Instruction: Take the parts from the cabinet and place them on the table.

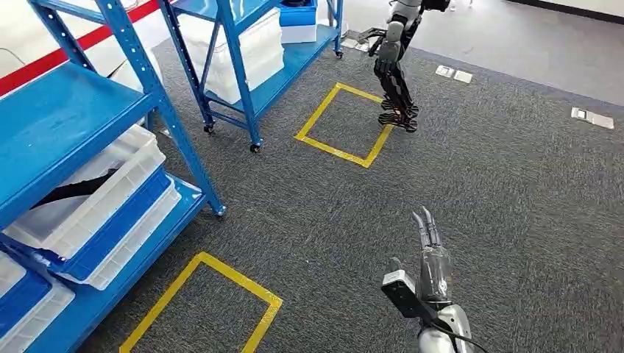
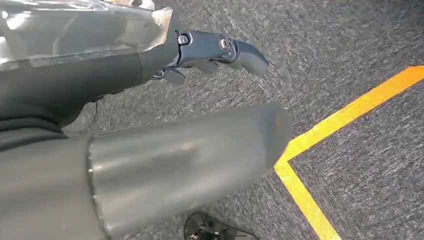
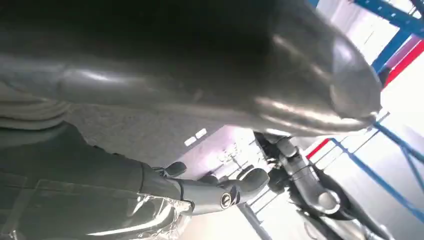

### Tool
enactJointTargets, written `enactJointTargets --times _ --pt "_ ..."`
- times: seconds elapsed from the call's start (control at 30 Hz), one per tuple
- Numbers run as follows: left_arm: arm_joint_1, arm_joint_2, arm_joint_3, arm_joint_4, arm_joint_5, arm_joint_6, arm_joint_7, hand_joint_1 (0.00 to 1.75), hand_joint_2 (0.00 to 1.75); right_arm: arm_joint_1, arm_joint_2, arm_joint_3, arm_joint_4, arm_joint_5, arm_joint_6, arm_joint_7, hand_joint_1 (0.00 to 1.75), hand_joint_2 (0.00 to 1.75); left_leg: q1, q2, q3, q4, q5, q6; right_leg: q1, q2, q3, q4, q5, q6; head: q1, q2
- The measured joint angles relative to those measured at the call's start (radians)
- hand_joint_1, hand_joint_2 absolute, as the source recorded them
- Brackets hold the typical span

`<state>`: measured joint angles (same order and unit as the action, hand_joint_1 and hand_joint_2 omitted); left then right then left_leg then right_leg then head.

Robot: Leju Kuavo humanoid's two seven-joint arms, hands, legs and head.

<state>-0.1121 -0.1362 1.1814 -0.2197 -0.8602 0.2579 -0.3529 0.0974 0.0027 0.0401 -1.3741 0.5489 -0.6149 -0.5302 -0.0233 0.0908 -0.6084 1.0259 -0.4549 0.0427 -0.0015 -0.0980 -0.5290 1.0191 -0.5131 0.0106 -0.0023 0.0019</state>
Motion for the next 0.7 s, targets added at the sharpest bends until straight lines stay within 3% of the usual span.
enactJointTargets --times 0.1,0.13,0.17,0.2,0.27,0.3,0.33,0.4,0.43,0.47,0.5,0.53,0.6,0.63,0.67,0.7 --pt "0.001 0.001 0.0 0.0 -0.004 0.003 0.0 0.0 0.0 0.001 0.003 0.0 -0.005 0.007 0.0 0.005 0.0 0.0 -0.006 -0.04 0.0 -0.009 0.001 0.01 -0.003 -0.036 0.012 -0.007 -0.005 0.011 0.0 0.0" --pt "0.003 0.0 0.0 0.0 -0.005 0.005 0.0 0.0 0.0 0.001 0.003 0.0 -0.011 0.009 0.001 0.006 0.0 0.0 0.013 -0.053 0.023 -0.028 0.016 0.013 0.002 -0.019 0.008 0.002 -0.013 0.018 0.0 0.0" --pt "0.003 -0.003 0.0 0.0 -0.007 0.005 0.0 0.0 0.0 0.0 0.003 -0.001 -0.011 0.011 0.001 0.006 0.0 0.0 0.009 -0.061 0.027 -0.034 0.018 0.016 -0.003 0.033 0.002 0.031 -0.026 0.019 0.002 0.0" --pt "0.001 -0.002 0.0 0.0 -0.007 0.007 0.0 0.0 0.0 0.002 0.003 -0.003 -0.013 0.011 0.002 0.006 0.0 0.0 0.011 -0.073 0.027 -0.034 0.023 0.022 -0.004 0.068 -0.029 0.096 -0.058 0.012 0.002 0.0" --pt "-0.001 -0.003 0.0 0.0 -0.008 0.007 0.0 0.0 0.0 0.012 0.0 -0.007 -0.012 0.014 0.003 0.008 0.0 0.0 0.012 -0.1 0.025 -0.033 0.024 0.024 -0.01 0.088 -0.099 0.228 -0.105 0.008 0.005 0.0" --pt "0.0 -0.005 0.0 0.0 -0.008 0.007 0.0 0.0 0.0 0.017 0.0 -0.008 -0.012 0.014 0.003 0.008 0.0 0.0 0.013 -0.121 0.025 -0.032 0.024 0.024 -0.012 0.091 -0.145 0.305 -0.12 0.015 0.005 0.0" --pt "0.001 -0.005 0.0 0.0 -0.008 0.006 0.0 0.0 0.0 0.018 0.0 -0.008 -0.012 0.014 0.003 0.008 0.0 0.0 0.014 -0.135 0.026 -0.032 0.024 0.023 -0.014 0.092 -0.151 0.299 -0.105 0.026 0.005 0.0" --pt "0.004 -0.008 0.0 0.0 -0.009 0.005 0.0 0.0 0.0 0.018 0.0 -0.01 -0.012 0.014 0.003 0.008 0.0 0.0 0.019 -0.162 0.029 -0.028 0.021 0.019 -0.022 0.096 -0.1 0.165 -0.032 0.055 0.005 0.0" --pt "0.004 -0.009 0.0 0.0 -0.01 0.004 0.0 0.0 0.0 0.018 0.0 -0.012 -0.013 0.018 0.003 0.008 0.0 0.0 0.022 -0.176 0.028 -0.021 0.018 0.012 -0.029 0.112 -0.056 0.064 0.011 0.068 0.005 0.0" --pt "0.004 -0.008 0.0 0.0 -0.01 0.002 0.0 0.0 0.0 0.018 0.0 -0.013 -0.013 0.019 0.003 0.009 0.0 0.0 0.023 -0.187 0.024 -0.013 0.013 0.003 -0.034 0.144 -0.035 0.01 0.026 0.069 0.006 0.0" --pt "0.003 -0.007 0.0 0.0 -0.011 -0.001 0.0 0.0 0.0 0.02 0.001 -0.013 -0.015 0.019 0.003 0.01 0.0 0.0 0.017 -0.198 0.02 -0.006 0.006 -0.006 -0.027 0.137 -0.035 0.002 0.029 0.052 0.008 0.0" --pt "0.005 -0.007 0.0 0.0 -0.011 -0.003 0.0 0.0 0.0 0.021 0.001 -0.013 -0.018 0.02 0.003 0.01 0.0 0.0 0.016 -0.199 0.016 -0.008 0.006 -0.009 -0.025 0.129 -0.028 0.004 0.031 0.037 0.005 0.0" --pt "0.009 -0.006 0.0 0.0 -0.011 -0.004 0.0 0.0 0.0 0.02 0.003 -0.013 -0.021 0.024 0.003 0.011 0.0 0.0 0.021 -0.207 0.014 -0.013 0.012 -0.017 -0.021 0.12 -0.029 0.005 0.034 0.023 0.005 0.0" --pt "0.01 -0.004 0.0 0.0 -0.011 -0.004 0.0 0.0 0.0 0.02 0.005 -0.013 -0.023 0.024 0.003 0.012 0.0 0.0 0.024 -0.205 0.013 -0.008 0.009 -0.021 -0.034 0.109 -0.029 0.001 0.039 0.014 0.006 0.0" --pt "0.012 -0.005 0.0 0.0 -0.011 -0.004 0.0 0.0 0.0 0.02 0.004 -0.013 -0.025 0.025 0.005 0.013 0.0 0.0 0.021 -0.157 0.004 0.017 -0.011 -0.025 -0.03 0.104 -0.029 0.001 0.039 0.007 0.006 0.0" --pt "0.009 -0.005 0.0 0.0 -0.011 -0.004 0.0 0.0 0.0 0.022 0.006 -0.013 -0.028 0.027 0.005 0.014 0.0 0.0 0.024 -0.123 -0.023 0.073 -0.05 -0.032 -0.029 0.095 -0.029 0.001 0.038 -0.002 -0.001 0.0"
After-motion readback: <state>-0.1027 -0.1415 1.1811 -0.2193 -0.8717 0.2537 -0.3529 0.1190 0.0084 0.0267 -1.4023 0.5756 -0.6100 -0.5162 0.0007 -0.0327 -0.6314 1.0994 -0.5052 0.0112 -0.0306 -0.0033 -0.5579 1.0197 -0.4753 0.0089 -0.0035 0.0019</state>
